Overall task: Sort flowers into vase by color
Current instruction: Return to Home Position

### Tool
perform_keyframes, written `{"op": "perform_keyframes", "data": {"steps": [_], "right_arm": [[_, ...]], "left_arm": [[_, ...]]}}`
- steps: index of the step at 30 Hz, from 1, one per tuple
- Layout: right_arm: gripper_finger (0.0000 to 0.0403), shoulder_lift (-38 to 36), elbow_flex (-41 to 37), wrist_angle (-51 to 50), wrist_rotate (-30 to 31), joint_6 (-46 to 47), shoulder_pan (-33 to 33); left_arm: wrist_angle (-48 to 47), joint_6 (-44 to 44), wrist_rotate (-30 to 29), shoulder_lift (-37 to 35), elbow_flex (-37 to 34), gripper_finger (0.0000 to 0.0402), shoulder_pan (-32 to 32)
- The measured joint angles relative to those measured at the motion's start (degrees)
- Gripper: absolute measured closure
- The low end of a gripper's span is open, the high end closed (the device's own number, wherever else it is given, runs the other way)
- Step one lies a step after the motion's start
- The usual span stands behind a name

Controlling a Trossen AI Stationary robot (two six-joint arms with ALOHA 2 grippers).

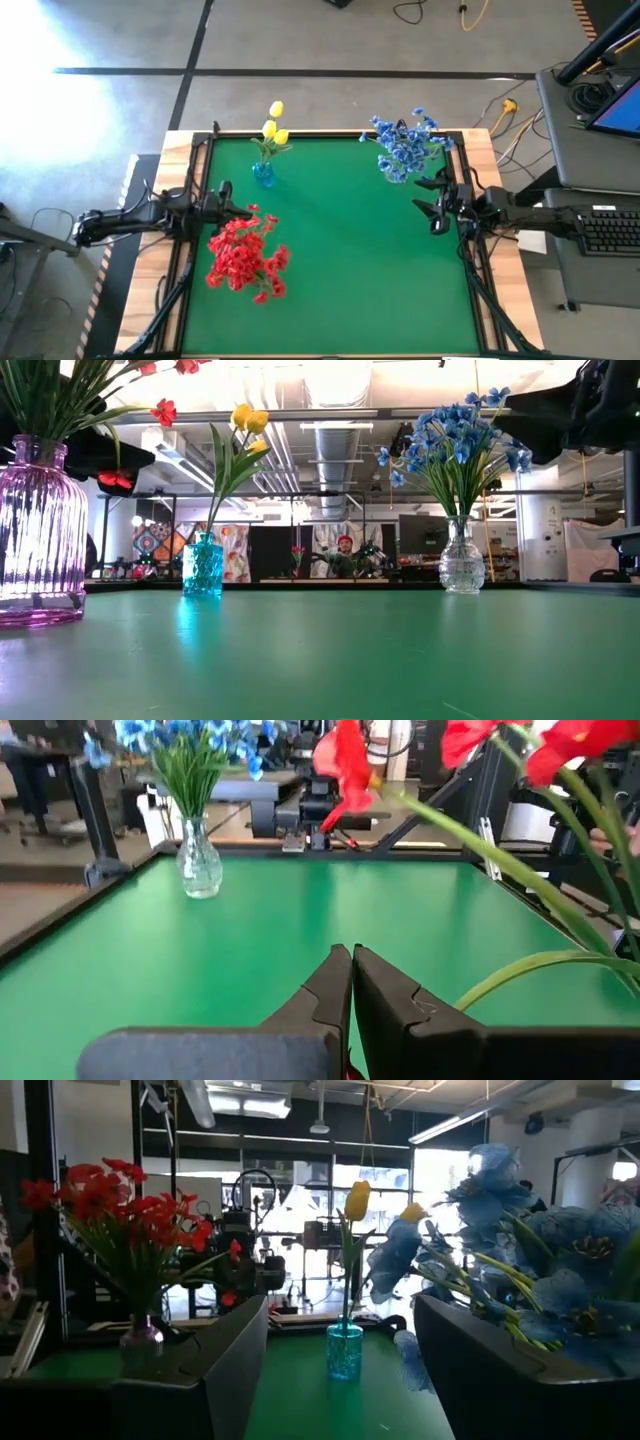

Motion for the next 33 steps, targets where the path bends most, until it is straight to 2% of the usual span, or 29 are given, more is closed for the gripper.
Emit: {"op": "perform_keyframes", "data": {"steps": [9,33], "right_arm": [[0.0158,0.11,-0.02,-4.02,-0.13,4.32,0.00],[0.0158,0.28,-0.04,-4.70,-0.13,3.88,0.00]], "left_arm": [[-0.04,-9.96,0.00,3.80,-0.02,0.0402,0.00],[-0.04,-11.83,0.00,8.81,-0.04,0.0401,0.00]]}}
